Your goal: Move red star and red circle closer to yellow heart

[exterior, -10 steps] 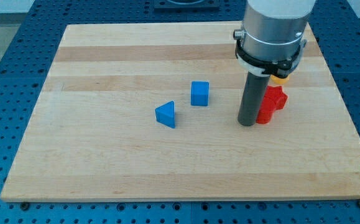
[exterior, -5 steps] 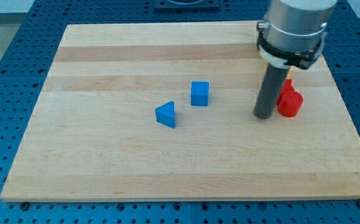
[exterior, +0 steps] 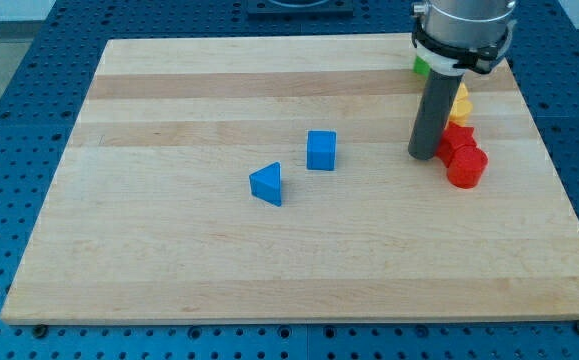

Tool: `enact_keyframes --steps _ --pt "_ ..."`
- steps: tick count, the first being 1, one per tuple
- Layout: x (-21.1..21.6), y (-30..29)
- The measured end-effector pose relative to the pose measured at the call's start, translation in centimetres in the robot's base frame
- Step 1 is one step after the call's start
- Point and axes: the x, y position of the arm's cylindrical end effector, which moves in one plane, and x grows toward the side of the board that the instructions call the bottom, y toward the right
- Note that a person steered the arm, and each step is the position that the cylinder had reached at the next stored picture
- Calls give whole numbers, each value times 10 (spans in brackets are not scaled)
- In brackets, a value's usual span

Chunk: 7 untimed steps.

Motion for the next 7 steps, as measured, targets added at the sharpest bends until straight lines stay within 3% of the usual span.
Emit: enact_keyframes --steps 2,4,6,7 --pt "70 -3" --pt "66 55" --pt "48 56" --pt "67 52"
